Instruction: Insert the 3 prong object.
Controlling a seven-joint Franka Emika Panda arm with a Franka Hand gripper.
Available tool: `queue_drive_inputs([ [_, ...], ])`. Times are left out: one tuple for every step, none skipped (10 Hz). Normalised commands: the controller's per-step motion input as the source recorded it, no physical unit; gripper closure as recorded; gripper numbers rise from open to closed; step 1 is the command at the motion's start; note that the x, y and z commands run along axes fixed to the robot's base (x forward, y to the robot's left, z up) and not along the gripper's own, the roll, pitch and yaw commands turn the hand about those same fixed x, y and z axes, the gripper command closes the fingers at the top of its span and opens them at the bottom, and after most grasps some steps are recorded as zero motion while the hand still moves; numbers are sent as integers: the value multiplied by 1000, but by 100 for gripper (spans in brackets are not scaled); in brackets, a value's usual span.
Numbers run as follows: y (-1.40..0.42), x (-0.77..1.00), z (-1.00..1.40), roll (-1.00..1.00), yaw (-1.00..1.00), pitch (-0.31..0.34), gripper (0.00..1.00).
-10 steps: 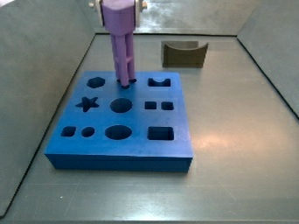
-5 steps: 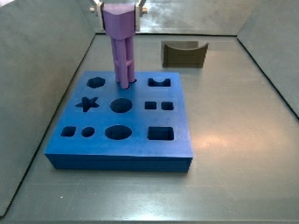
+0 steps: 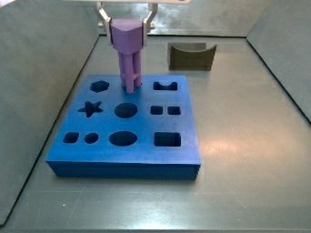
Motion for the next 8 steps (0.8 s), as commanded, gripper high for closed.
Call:
queue_drive_inputs([
  [0, 0, -357, -43, 0, -13, 100],
  [0, 0, -317, -36, 0, -20, 100],
  [-26, 6, -291, -24, 0, -11, 100],
  [0, 0, -369, 0, 0, 0, 100],
  [0, 0, -394, 0, 0, 0, 100],
  [0, 3, -380, 0, 0, 0, 100],
  [0, 0, -340, 0, 0, -3, 100],
  [0, 0, 0, 0, 0, 0, 100],
])
